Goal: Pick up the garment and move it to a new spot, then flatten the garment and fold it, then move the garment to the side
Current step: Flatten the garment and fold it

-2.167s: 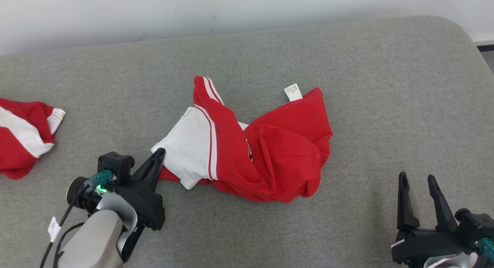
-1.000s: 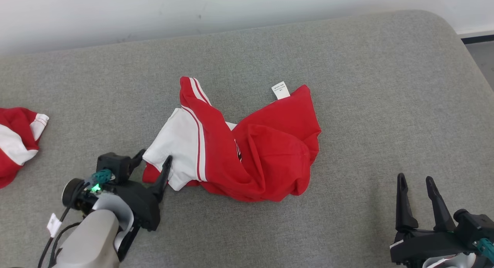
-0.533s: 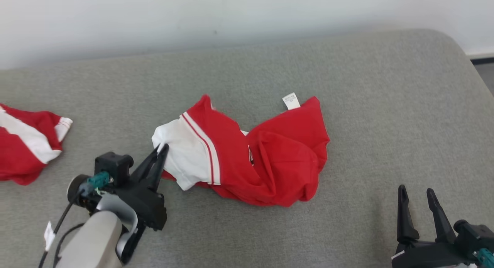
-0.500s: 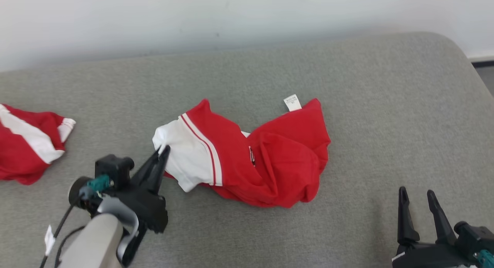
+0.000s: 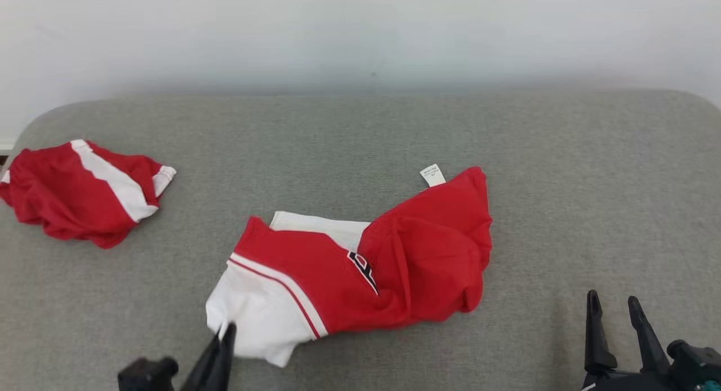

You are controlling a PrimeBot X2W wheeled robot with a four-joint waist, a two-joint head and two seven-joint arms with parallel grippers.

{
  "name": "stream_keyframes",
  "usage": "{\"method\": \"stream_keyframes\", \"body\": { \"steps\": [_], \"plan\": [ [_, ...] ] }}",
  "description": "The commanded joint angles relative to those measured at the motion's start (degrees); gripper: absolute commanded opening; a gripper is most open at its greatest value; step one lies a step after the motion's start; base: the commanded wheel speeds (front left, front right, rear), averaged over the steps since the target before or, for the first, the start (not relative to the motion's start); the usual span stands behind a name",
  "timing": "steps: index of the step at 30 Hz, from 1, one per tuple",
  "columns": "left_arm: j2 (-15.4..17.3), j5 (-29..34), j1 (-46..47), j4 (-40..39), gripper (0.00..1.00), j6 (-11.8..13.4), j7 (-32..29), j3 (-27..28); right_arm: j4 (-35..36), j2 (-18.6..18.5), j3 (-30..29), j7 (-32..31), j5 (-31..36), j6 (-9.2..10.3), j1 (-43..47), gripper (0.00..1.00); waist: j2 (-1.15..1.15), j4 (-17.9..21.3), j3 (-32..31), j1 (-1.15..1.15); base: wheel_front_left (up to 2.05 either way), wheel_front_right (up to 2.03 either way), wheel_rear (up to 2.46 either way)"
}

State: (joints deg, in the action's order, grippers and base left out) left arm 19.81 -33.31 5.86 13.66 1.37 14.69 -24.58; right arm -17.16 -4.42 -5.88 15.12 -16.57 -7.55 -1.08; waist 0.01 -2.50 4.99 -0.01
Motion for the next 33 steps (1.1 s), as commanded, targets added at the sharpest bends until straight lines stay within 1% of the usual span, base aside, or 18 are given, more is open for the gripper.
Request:
{"method": "stream_keyframes", "body": {
  "steps": [1, 2, 6, 7, 8, 9, 13, 18, 25, 27, 29, 31, 33],
  "plan": [
    [0.0, -0.6, -1.8, -0.6, 0.00, 0.7, 0.0, 0.2, 0.0, 0.1, -0.1, 0.0, -0.3, 0.13, 0.4, 1.00, -0.01, -0.8, 0.1, 0.01, 0.00, 0.00, 0.00],
    [0.3, -0.1, -3.1, -1.1, 0.00, 1.2, -0.2, -0.1, -0.1, 0.1, 0.0, 0.0, -0.3, 0.14, 0.4, 1.00, -0.01, -0.9, 0.3, 0.01, 0.00, 0.00, 0.00],
    [-1.1, -0.4, -5.3, -0.6, 0.00, 1.8, 0.0, -0.8, -0.4, 0.0, 0.0, 0.0, -0.3, 0.14, 0.1, 1.00, -0.01, -1.5, 0.4, 0.01, 0.00, 0.00, 0.00],
    [-1.6, -0.6, -5.4, -0.2, 0.15, 1.8, 0.1, -0.8, -0.5, -0.1, 0.0, 0.0, -0.3, 0.14, 0.0, 1.00, -0.01, -1.6, 0.3, 0.01, 0.00, 0.00, 0.00],
    [-1.8, -0.3, -5.3, 0.3, 0.56, 1.8, 0.2, -0.8, -0.6, -0.1, 0.1, 0.0, -0.2, 0.14, -0.1, 1.00, -0.01, -1.6, 0.3, 0.01, 0.00, 0.00, 0.00],
    [-2.1, 0.1, -5.0, 0.6, 1.00, 2.0, 0.3, -0.6, -0.6, -0.1, 0.1, 0.0, -0.2, 0.14, -0.2, 1.00, -0.01, -1.6, 0.2, 0.01, 0.00, 0.00, 0.00],
    [-2.9, 1.5, -3.9, 0.4, 1.00, 2.4, 0.5, 1.3, -0.9, -0.4, 0.2, 0.0, -0.1, 0.14, -0.5, 1.00, -0.01, -1.3, -0.6, 0.01, 0.00, 0.00, 0.00],
    [-4.6, 6.6, -4.9, -4.3, 1.00, 3.3, 0.4, 8.1, -0.4, -0.3, 0.8, 0.0, 0.2, 0.14, -0.2, 1.00, -0.01, -0.3, -1.6, 0.01, 0.00, 0.00, 0.00],
    [-8.0, 15.1, -8.0, -9.0, 1.00, 2.9, 0.4, 17.5, 2.7, -0.3, 3.1, 0.0, 1.1, 0.14, 0.7, 1.00, -0.01, 2.2, -3.2, 0.01, 0.00, 0.00, 0.00],
    [-9.0, 16.8, -8.8, -9.8, 1.00, 2.7, 0.4, 19.5, 3.5, -0.7, 4.0, 0.0, 1.3, 0.14, 1.1, 1.00, -0.01, 2.8, -3.6, 0.01, 0.00, 0.00, 0.00],
    [-9.3, 17.9, -9.2, -10.2, 1.00, 2.6, 0.4, 20.3, 4.0, -0.9, 4.4, 0.0, 1.4, 0.14, 1.4, 1.00, -0.01, 3.0, -3.8, 0.01, 0.00, 0.00, 0.00],
    [-9.4, 20.1, -10.1, -10.4, 1.00, 2.2, 0.4, 21.6, 4.9, -1.5, 5.5, 0.0, 1.6, 0.14, 1.9, 1.00, -0.01, 3.4, -4.1, 0.01, 0.00, 0.00, 0.00],
    [-10.3, 21.0, -10.4, -10.6, 1.00, 1.5, 0.4, 23.2, 5.8, -2.0, 6.5, 0.0, 1.8, 0.14, 2.7, 1.00, -0.01, 3.6, -4.3, 0.01, 0.00, 0.00, 0.00]
  ]
}}
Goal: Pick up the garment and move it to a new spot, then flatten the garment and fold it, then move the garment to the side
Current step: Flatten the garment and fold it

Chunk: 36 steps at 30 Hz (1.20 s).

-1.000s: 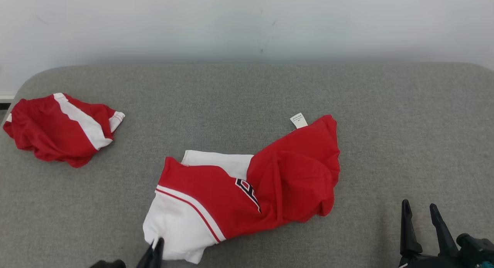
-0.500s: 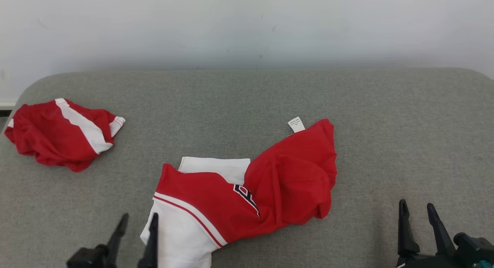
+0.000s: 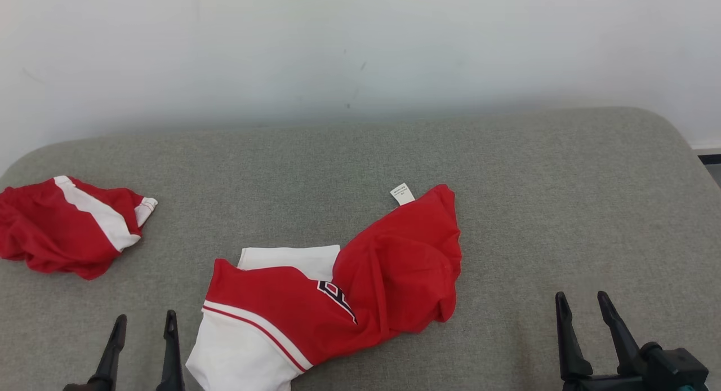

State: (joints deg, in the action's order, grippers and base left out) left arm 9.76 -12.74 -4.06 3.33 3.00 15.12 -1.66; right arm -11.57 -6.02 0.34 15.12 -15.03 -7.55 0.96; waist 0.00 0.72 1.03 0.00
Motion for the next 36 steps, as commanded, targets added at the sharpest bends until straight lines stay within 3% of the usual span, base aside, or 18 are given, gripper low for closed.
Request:
{"method": "stream_keyframes", "body": {
  "steps": [1, 12, 20, 31, 32, 33, 34, 36],
  "plan": [
    [-0.5, 1.0, -0.8, -0.3, 1.00, -0.6, 0.0, 1.1, 0.5, -0.6, 0.8, 0.0, 0.3, 0.14, 1.1, 1.00, 0.00, 0.4, -0.4, 0.00, 0.00, 0.00, 0.00],
    [-3.9, 5.0, -1.7, -0.4, 1.00, -4.1, 0.0, 5.5, -2.0, -2.8, 6.0, 0.0, -1.1, 0.14, -0.6, 1.00, 0.00, -1.4, -0.7, 0.00, 0.00, 0.00, 0.00],
    [-5.6, 6.0, 0.2, 0.2, 1.00, -6.4, 0.0, 5.6, -12.7, -4.3, 12.8, 0.0, -2.2, 0.14, -10.6, 1.00, 0.00, -6.3, 0.8, 0.00, 0.00, 0.00, 0.00],
    [-6.7, 6.0, 1.9, 1.1, 1.00, -7.5, 0.0, 4.2, -31.4, -4.9, 17.7, -0.2, -8.3, 0.14, -22.1, 1.00, 0.00, -12.2, 3.8, 0.00, 0.00, 0.00, 0.00],
    [-6.7, 5.9, 2.0, 1.2, 1.00, -7.5, 0.0, 4.3, -32.6, -4.9, 18.3, -0.2, -8.8, 0.14, -22.5, 0.43, 0.00, -12.4, 4.0, 0.00, 0.00, 0.00, 0.00],
    [-6.8, 5.9, 2.1, 1.3, 1.00, -7.4, 0.0, 4.3, -33.4, -4.9, 18.8, -0.2, -9.3, 0.14, -23.0, 0.11, 0.00, -12.5, 4.1, 0.00, 0.00, 0.00, 0.00],
    [-6.8, 5.8, 2.3, 1.4, 1.00, -7.4, 0.0, 4.4, -33.6, -5.0, 19.3, -0.1, -9.9, 0.14, -23.6, 0.00, 0.00, -12.5, 4.3, 0.00, 0.00, 0.00, 0.00],
    [-6.8, 5.7, 2.4, 1.4, 1.00, -7.3, 0.0, 4.7, -34.1, -5.1, 19.9, 0.0, -10.7, 0.14, -24.3, 0.00, 0.00, -12.1, 4.5, 0.00, 0.00, 0.00, 0.00]
  ]
}}
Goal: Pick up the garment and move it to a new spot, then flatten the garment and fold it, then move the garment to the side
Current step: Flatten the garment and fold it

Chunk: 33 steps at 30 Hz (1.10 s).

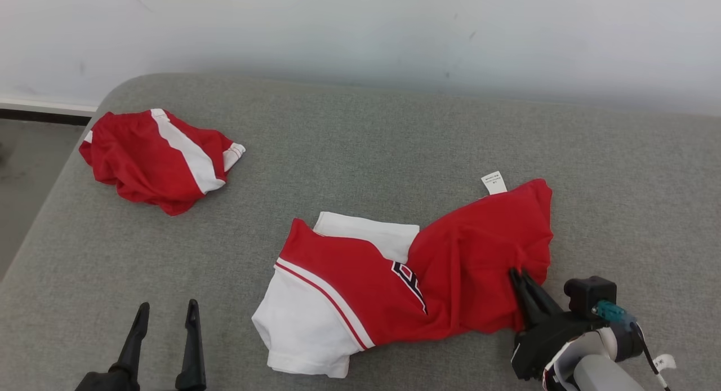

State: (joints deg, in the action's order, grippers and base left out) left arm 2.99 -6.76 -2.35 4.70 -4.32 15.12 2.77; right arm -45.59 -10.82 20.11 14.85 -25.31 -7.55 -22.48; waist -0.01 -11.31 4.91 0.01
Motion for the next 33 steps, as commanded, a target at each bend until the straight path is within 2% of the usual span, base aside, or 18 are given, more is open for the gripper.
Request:
{"method": "stream_keyframes", "body": {
  "steps": [1, 7, 12, 21, 28, 29, 30, 33],
  "plan": [
    [-0.1, -0.3, 0.8, 0.1, 1.00, 0.1, 0.0, 0.3, 0.0, -0.5, 0.3, 0.3, -0.6, 0.14, -1.1, 0.00, 0.01, 0.2, 0.6, -0.01, 0.00, 0.00, 0.00],
    [-0.1, -1.0, 1.0, 0.5, 1.00, 0.1, 0.0, -0.3, 4.7, -2.2, -1.9, 0.4, -0.1, 0.14, -1.7, 0.00, 0.01, 2.4, 0.6, -0.01, 0.00, 0.00, 0.00],
    [-0.1, -1.9, 0.9, 0.9, 1.00, 0.7, 0.0, -1.0, 13.2, -5.5, -7.8, 0.4, 1.6, 0.14, 1.0, 0.00, 0.01, 5.3, 0.2, -0.01, 0.00, 0.00, 0.00],
    [-0.1, -2.7, -0.4, 1.7, 1.00, 1.2, 0.0, -1.3, 26.1, -9.5, -14.0, 0.4, 1.7, 0.14, 14.0, 0.00, 0.01, 8.4, 0.1, -0.01, 0.00, 0.00, 0.00],
    [-0.1, -3.2, -0.5, 1.6, 1.00, 1.6, 0.0, -1.2, 27.9, -6.9, -17.5, 0.4, 0.2, 0.14, 22.9, 0.00, 0.01, 10.1, 0.3, -0.01, 0.00, 0.00, 0.00],
    [-0.1, -3.1, -0.5, 1.6, 1.00, 1.5, 0.0, -1.2, 28.0, -6.5, -18.0, 0.4, 0.7, 0.14, 23.2, 0.16, 0.01, 10.3, 0.3, -0.01, 0.00, 0.00, 0.00],
    [-0.1, -2.9, -0.6, 1.7, 1.00, 1.4, 0.0, -1.3, 28.1, -6.0, -18.1, 0.4, 1.2, 0.14, 23.4, 1.00, 0.01, 10.4, 0.3, -0.01, 0.00, 0.00, 0.00],
    [-0.1, -2.4, -0.5, 1.8, 1.00, 1.1, 0.0, -1.2, 29.8, -4.3, -19.2, 0.4, 2.7, 0.14, 23.0, 1.00, 0.01, 10.8, -0.1, -0.01, 0.00, 0.00, 0.00]
  ]
}}
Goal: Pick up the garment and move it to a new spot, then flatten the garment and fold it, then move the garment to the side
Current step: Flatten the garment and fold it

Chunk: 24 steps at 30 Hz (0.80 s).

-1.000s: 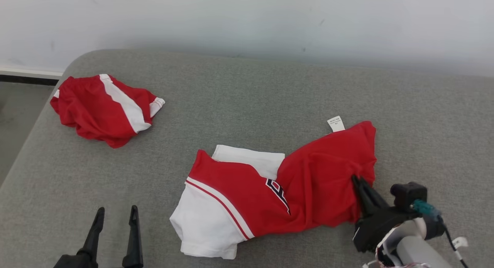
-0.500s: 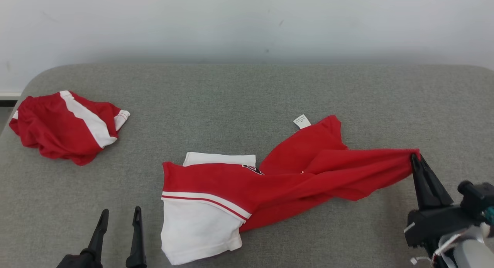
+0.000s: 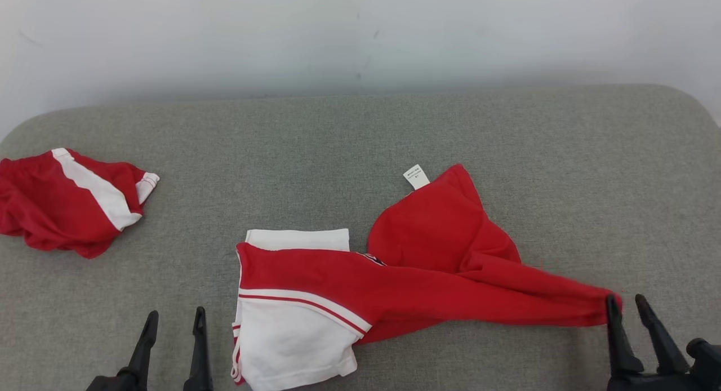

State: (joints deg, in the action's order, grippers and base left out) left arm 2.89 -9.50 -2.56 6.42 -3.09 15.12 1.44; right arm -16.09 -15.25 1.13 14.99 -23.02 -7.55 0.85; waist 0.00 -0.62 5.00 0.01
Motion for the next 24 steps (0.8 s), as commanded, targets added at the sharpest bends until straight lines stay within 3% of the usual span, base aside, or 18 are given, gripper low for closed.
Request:
{"method": "stream_keyframes", "body": {
  "steps": [1, 11, 24],
  "plan": [
    [0.0, 0.5, -0.3, 0.1, 1.00, -0.2, 0.0, 0.3, 1.1, 0.6, -0.7, 0.3, 1.0, 0.14, -0.3, 1.00, 0.00, 0.2, -0.5, -0.01, 0.00, 0.00, 0.00],
    [0.0, 1.5, -1.1, 0.5, 1.00, -0.9, 0.0, 1.1, 10.2, 5.3, -2.1, 0.2, 5.3, 0.14, 2.1, 1.00, 0.00, 0.8, -2.6, -0.01, 0.00, 0.00, 0.00],
    [0.0, 2.7, -1.9, 6.2, 1.00, -3.0, 0.0, -1.5, 10.2, 6.8, 1.0, 0.2, 6.0, 0.14, 2.1, 1.00, 0.00, 1.1, -2.1, -0.01, 0.00, 0.00, 0.00]
  ]
}}
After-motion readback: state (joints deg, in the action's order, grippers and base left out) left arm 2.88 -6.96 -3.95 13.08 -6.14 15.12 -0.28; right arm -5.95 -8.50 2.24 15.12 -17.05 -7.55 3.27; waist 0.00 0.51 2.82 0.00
